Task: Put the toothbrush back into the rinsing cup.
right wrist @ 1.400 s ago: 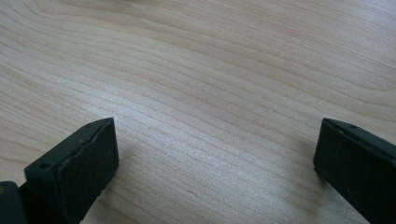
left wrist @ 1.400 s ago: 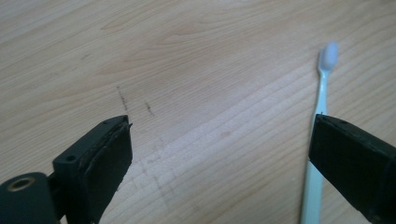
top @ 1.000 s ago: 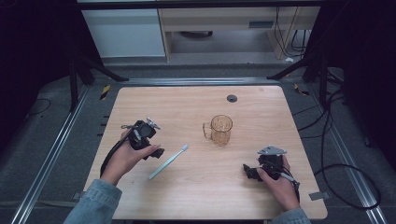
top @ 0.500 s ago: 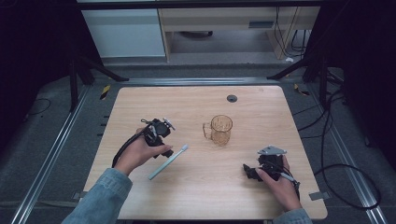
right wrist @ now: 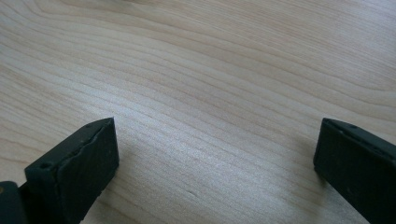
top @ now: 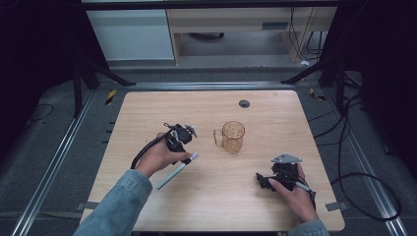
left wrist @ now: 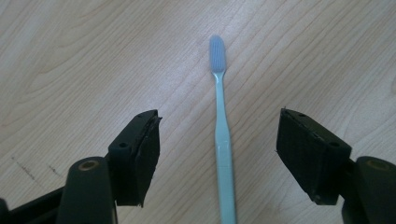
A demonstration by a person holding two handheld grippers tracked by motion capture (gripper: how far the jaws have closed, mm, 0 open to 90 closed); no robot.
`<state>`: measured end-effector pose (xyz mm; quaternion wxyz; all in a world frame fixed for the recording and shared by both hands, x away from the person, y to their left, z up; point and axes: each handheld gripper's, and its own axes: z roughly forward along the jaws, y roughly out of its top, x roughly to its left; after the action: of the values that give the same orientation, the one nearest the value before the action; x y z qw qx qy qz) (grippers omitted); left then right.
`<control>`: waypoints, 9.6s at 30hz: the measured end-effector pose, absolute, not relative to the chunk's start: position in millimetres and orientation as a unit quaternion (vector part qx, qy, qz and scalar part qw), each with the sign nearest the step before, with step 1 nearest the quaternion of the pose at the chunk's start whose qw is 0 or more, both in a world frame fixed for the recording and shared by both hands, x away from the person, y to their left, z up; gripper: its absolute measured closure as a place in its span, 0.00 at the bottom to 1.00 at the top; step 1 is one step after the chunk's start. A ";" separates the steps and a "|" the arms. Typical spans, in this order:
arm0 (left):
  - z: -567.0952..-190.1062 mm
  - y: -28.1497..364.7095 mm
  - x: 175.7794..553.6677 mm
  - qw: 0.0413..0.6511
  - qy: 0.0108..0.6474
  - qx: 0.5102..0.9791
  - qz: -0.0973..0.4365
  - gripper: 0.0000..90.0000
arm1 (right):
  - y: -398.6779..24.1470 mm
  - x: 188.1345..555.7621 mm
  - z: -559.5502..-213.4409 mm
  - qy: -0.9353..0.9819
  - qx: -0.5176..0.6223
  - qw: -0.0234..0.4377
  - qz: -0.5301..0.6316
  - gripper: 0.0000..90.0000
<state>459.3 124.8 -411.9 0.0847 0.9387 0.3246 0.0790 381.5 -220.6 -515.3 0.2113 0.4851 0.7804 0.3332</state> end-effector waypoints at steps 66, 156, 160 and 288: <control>-463.6 127.2 473.2 0.040 0.356 0.933 0.019 0.88 | -219.5 381.5 -515.2 0.776 0.493 0.211 0.333 0.01; -337.1 57.3 485.3 0.422 0.362 0.788 0.263 0.88 | -219.8 380.9 -515.3 0.779 0.488 0.214 0.332 0.00; -334.6 54.9 484.1 0.442 0.356 0.775 0.277 0.88 | -219.7 380.8 -515.3 0.778 0.488 0.214 0.332 0.00; -434.5 56.4 455.5 0.579 0.355 0.646 0.349 0.88 | -219.8 381.1 -515.1 0.785 0.478 0.206 0.336 0.01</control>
<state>455.5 56.4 -434.5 0.5786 0.6459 0.3554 0.3488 381.1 -219.8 -515.1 0.2060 0.4784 0.7848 0.3358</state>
